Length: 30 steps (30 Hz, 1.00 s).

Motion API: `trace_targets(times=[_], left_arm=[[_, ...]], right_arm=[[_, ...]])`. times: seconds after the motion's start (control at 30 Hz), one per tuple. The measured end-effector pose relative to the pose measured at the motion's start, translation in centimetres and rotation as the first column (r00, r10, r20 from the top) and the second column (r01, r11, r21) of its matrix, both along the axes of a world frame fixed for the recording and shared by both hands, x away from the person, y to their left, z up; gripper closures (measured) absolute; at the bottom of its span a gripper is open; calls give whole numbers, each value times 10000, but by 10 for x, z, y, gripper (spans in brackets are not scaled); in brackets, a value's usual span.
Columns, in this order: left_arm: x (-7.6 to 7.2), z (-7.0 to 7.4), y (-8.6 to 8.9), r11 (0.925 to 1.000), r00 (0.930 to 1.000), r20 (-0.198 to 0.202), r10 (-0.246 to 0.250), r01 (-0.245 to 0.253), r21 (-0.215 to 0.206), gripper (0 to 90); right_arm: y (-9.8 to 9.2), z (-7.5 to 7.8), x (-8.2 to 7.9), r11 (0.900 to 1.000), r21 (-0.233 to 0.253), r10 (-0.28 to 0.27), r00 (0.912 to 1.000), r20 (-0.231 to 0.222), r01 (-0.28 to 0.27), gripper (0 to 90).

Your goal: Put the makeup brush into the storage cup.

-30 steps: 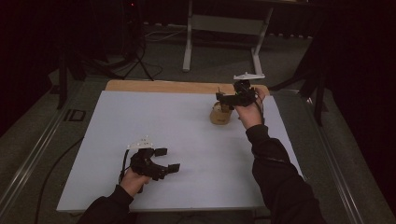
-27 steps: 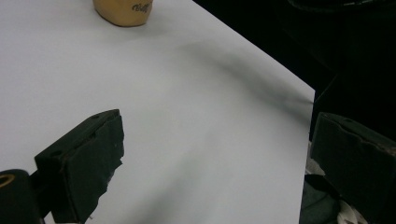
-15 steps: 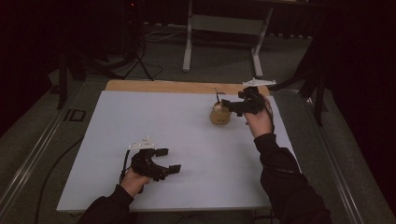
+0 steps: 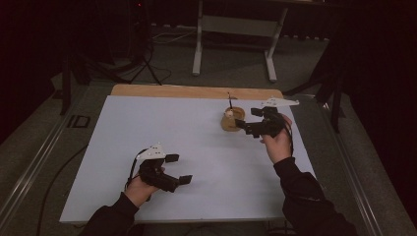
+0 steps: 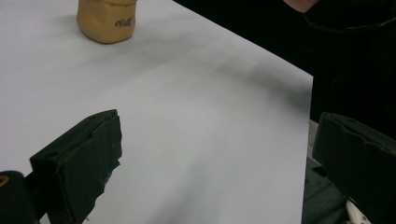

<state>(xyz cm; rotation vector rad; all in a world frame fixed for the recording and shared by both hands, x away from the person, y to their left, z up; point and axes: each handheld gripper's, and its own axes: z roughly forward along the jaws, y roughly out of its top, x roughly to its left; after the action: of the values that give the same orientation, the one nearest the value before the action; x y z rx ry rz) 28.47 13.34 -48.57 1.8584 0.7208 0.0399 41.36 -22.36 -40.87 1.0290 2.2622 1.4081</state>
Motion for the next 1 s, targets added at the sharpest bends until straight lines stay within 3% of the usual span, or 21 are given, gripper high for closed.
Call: trace_targets(times=[0.1,0.2,0.3,0.6,0.8,1.0], left_arm=[[0,2,0,9998,9998,75,-203,203,5,16],[0,3,1,9998,9997,151,-214,214,38,16],[-1,5,4,9996,9987,409,-287,288,-27,16],[-4,7,23,9997,9980,589,-243,237,115,17],[-8,9,35,9994,9968,782,-148,124,313,17],[-11,8,46,9992,9968,799,-26,-5,387,17]], right_arm=[[-2,-3,-10,9993,285,257,9996,73,-259,130],[-2,-7,-18,9981,384,494,9987,-145,-488,131],[0,-11,-31,9962,264,836,9965,-26,-835,131],[0,-25,-58,9843,119,1759,9844,-26,-1758,136],[-7,-29,-76,9781,268,2054,9779,376,-2065,135],[-14,-35,-89,9789,-43,2042,9773,573,-2043,134]])
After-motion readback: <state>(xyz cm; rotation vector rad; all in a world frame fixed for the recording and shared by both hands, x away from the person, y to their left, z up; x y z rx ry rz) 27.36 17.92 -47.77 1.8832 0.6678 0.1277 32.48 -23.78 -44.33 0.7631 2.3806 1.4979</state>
